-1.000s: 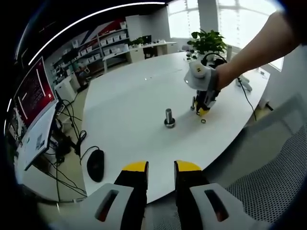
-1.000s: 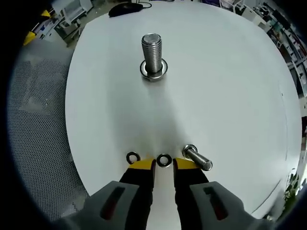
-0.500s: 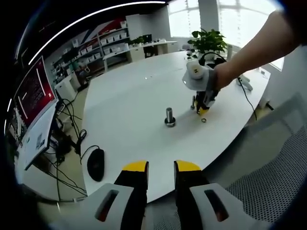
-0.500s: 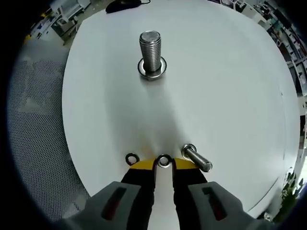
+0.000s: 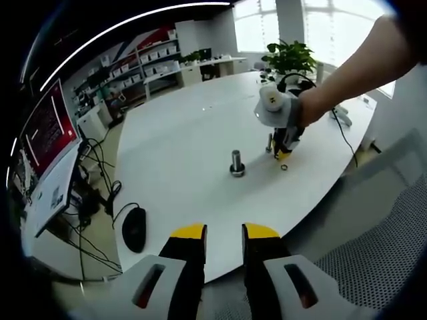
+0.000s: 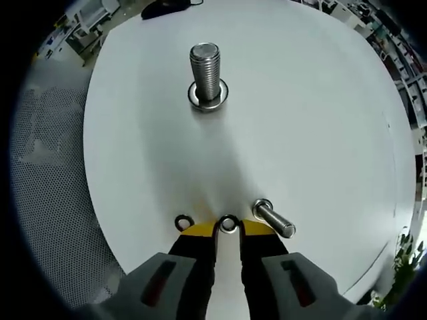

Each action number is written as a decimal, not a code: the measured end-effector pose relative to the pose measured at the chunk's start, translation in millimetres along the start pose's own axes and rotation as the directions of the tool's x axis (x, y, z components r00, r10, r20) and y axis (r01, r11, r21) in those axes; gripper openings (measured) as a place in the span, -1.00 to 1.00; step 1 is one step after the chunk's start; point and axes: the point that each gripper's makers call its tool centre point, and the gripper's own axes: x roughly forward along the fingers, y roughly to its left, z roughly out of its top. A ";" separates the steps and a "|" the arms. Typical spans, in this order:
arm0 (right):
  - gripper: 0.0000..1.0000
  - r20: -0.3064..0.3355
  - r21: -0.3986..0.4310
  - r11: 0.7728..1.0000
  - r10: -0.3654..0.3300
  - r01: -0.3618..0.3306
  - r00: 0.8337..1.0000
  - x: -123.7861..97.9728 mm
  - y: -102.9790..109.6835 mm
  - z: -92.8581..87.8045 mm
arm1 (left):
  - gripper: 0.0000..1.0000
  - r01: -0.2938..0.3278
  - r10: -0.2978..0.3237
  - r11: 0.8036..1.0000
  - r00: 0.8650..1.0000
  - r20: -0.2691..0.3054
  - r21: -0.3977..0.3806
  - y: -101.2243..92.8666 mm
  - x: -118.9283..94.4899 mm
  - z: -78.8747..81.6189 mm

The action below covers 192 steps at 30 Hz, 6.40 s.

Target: Place the washer onto the threaded stud by aligning its center hole with the stud, sliding it down to the base, and recovering from edge contact or off-axis alignment until the washer reaches the visible bottom stop.

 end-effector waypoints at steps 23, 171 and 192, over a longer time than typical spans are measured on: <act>-0.70 0.044 0.009 1.000 -0.013 0.012 0.999 -0.5 -0.4 1.0 | -0.63 -0.003 0.003 1.000 1.000 0.003 0.006 0.3 -0.5 0.2; -0.72 0.139 0.007 1.000 -0.017 0.017 0.990 -30.0 -29.6 18.1 | -0.65 0.013 -0.013 1.000 1.000 -0.004 0.018 -2.9 0.1 -0.7; -0.71 0.109 0.017 1.000 0.002 -0.004 0.994 -16.1 -28.3 14.2 | -0.65 0.016 -0.016 1.000 1.000 -0.008 0.018 -4.0 0.0 -1.6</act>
